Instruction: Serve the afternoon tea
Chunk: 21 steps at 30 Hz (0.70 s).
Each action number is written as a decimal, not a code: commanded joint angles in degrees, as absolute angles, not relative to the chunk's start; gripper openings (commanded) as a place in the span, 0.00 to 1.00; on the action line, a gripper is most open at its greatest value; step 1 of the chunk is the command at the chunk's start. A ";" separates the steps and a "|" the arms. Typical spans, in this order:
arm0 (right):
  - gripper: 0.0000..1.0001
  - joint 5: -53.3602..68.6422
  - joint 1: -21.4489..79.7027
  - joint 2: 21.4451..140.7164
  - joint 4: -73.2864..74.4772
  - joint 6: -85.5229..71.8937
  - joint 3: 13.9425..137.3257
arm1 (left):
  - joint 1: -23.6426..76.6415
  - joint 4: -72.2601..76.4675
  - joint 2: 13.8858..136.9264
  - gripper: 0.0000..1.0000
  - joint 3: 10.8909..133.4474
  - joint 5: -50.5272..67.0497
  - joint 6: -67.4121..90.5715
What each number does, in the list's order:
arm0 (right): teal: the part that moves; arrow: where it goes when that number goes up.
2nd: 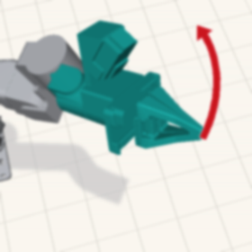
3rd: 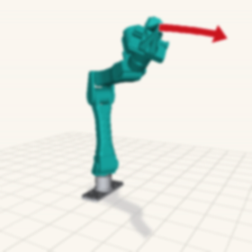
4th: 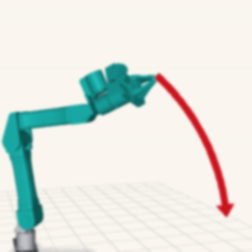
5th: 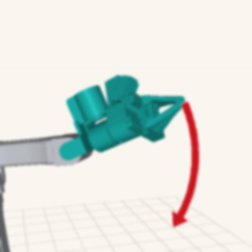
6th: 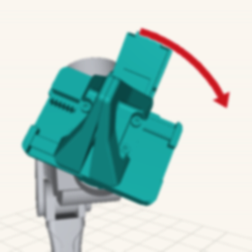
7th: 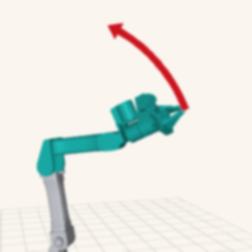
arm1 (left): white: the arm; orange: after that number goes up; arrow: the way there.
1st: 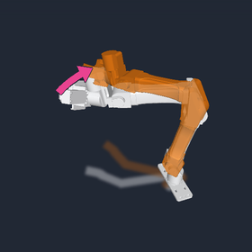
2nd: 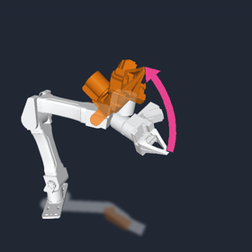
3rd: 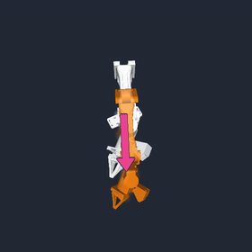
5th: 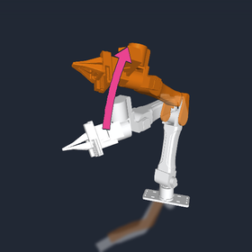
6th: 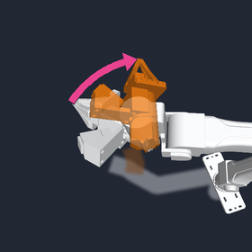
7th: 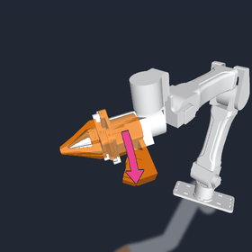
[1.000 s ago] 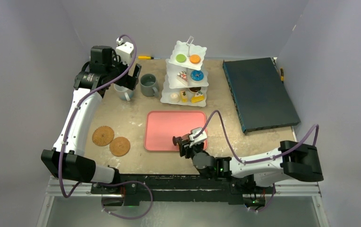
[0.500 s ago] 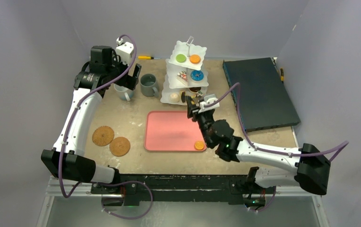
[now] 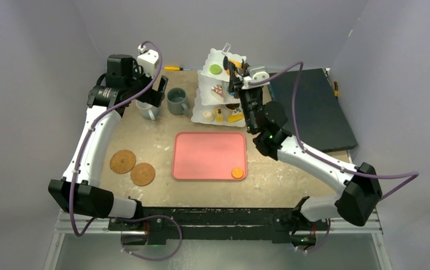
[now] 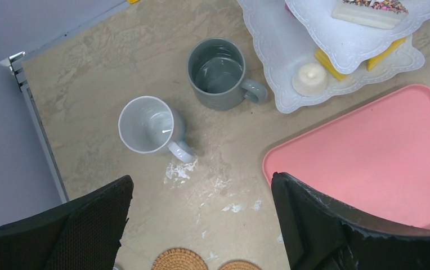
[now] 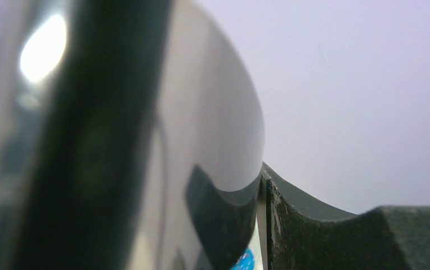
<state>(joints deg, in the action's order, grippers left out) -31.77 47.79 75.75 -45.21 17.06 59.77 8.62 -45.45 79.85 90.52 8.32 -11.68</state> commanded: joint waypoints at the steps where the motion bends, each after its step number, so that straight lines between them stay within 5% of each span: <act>1: 0.42 -25.03 43.45 78.68 -45.59 18.93 66.62 | 8.09 -43.90 77.89 0.93 92.29 8.14 -13.00; 21: 0.42 -14.79 30.29 86.93 -42.71 12.66 72.87 | 8.04 -43.56 78.62 0.92 92.93 8.32 -12.91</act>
